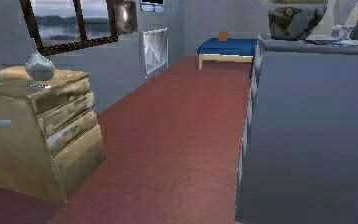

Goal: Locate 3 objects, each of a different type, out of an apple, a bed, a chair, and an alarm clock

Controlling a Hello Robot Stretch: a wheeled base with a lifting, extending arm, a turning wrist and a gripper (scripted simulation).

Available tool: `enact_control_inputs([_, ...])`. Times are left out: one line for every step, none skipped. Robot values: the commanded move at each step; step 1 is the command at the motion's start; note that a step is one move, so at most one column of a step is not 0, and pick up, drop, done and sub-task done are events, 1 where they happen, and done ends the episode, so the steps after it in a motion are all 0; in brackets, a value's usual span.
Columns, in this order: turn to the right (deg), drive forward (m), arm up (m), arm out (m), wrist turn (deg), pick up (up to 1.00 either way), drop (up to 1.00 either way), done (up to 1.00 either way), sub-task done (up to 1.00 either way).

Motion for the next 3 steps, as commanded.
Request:
enact_control_inputs([3.0,0.0,0.0,0.0,0.0,0.0,0.0,0.0,0.0])
enact_control_inputs([0.0,0.4,0.0,0.0,0.0,0.0,0.0,0.0,0.0])
enact_control_inputs([-36.0,0.0,0.0,0.0,0.0,0.0,0.0,0.0,0.0])
